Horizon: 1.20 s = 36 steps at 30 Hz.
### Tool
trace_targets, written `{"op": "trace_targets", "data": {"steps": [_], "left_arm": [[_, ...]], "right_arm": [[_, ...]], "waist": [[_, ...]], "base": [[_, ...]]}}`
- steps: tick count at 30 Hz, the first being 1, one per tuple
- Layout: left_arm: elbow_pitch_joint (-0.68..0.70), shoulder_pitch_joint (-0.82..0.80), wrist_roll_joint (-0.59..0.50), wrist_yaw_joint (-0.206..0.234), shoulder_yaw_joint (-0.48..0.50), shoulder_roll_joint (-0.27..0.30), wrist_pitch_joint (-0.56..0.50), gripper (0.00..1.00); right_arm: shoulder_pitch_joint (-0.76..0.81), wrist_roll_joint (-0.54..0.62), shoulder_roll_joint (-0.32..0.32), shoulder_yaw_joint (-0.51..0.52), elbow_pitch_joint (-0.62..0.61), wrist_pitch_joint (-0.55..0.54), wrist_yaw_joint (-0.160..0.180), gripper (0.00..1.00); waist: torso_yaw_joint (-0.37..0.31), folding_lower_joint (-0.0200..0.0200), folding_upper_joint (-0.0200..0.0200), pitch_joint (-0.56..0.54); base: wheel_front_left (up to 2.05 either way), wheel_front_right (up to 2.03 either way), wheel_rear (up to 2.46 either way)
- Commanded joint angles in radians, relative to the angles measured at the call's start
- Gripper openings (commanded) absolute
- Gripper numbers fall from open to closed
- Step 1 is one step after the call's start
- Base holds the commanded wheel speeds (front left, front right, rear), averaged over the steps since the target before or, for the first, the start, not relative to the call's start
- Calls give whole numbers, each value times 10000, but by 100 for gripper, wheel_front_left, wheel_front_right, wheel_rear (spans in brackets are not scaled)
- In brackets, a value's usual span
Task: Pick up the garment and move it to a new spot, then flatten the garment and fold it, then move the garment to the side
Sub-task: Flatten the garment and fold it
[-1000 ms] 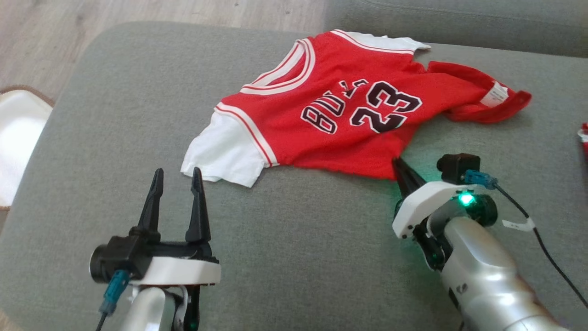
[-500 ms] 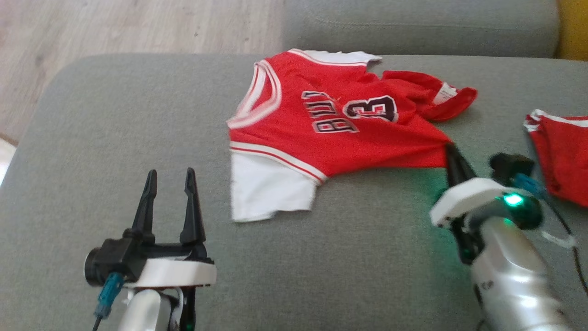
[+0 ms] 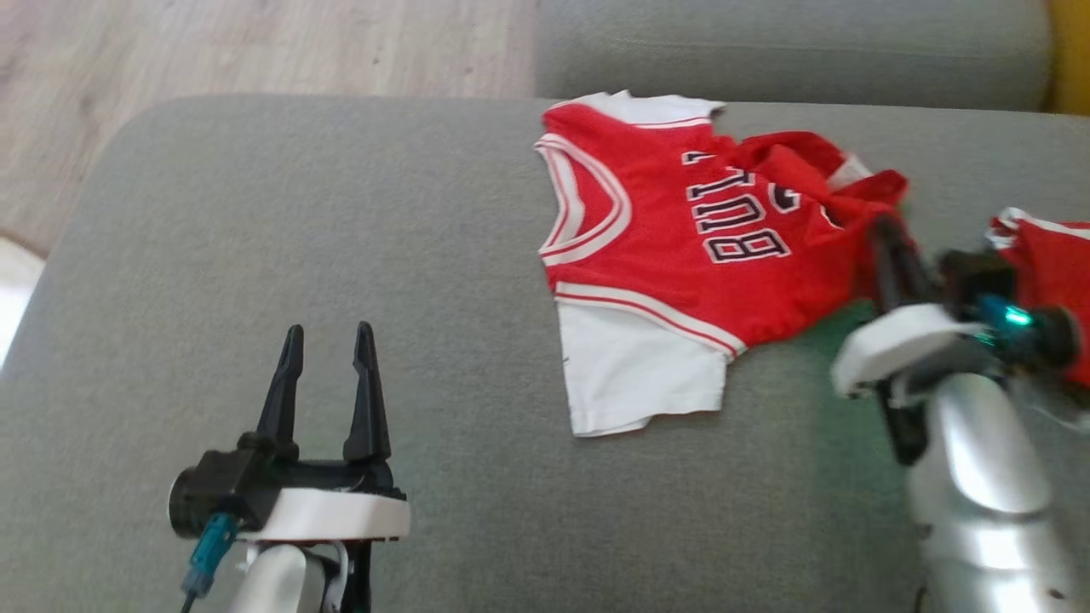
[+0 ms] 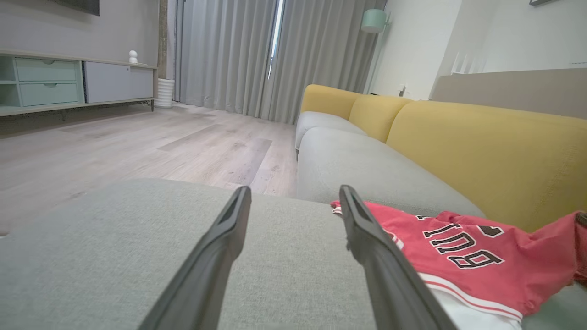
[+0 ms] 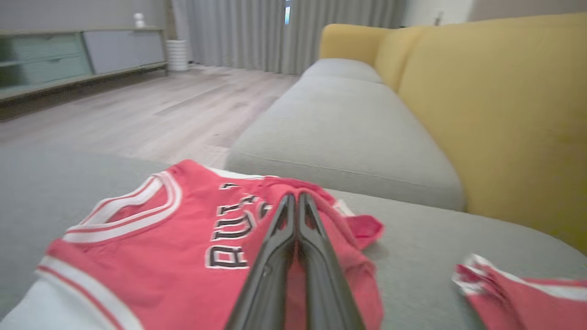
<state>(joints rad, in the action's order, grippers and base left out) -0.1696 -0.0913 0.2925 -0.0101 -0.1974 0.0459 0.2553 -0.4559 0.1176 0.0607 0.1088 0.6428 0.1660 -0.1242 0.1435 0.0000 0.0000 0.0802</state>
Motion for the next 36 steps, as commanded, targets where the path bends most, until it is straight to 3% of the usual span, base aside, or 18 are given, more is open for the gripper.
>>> {"op": "trace_targets", "data": {"steps": [1, 10, 11, 12, 19, 25, 30, 36], "left_arm": [[235, -404, 40, -45, 222, 43, 65, 100], [89, -640, 108, -117, 68, 43, 65, 100], [84, -646, 111, -118, 64, 43, 65, 100], [77, -649, 111, -120, 60, 43, 65, 100], [48, -627, 80, -124, 154, 43, 65, 100], [87, -597, 6, -173, 316, 43, 65, 100], [263, -468, -27, -208, 431, 43, 65, 100], [438, -290, 12, -286, 401, 43, 65, 100]], "right_arm": [[-403, -42, -101, -800, -457, -185, -65, 0], [-737, -248, -103, -3071, 639, -1036, -65, 0], [-774, -366, -103, -3313, 852, -1043, -65, 11], [-813, -413, -103, -3612, 1066, -1055, -65, 99], [-948, -1290, -104, -4362, 1372, -561, -65, 100], [-649, -1939, -104, -4508, 583, 264, -65, 100], [-63, -2232, -104, -4104, -660, 654, -65, 100], [1184, -2266, -104, -2921, -2256, 865, -65, 100]], "waist": [[242, 0, 0, 181], [854, 0, 0, 484], [873, 0, 0, 499], [885, 0, 0, 505], [597, 0, 0, 450], [9, 0, 0, 226], [-549, 0, 0, -28], [-1166, 0, 0, -252]], "base": [[0, 0, 0], [0, 0, 0], [0, 0, 0], [0, 0, 0], [0, 0, 0], [0, 0, 0], [0, 0, 0], [0, 0, 0]]}}
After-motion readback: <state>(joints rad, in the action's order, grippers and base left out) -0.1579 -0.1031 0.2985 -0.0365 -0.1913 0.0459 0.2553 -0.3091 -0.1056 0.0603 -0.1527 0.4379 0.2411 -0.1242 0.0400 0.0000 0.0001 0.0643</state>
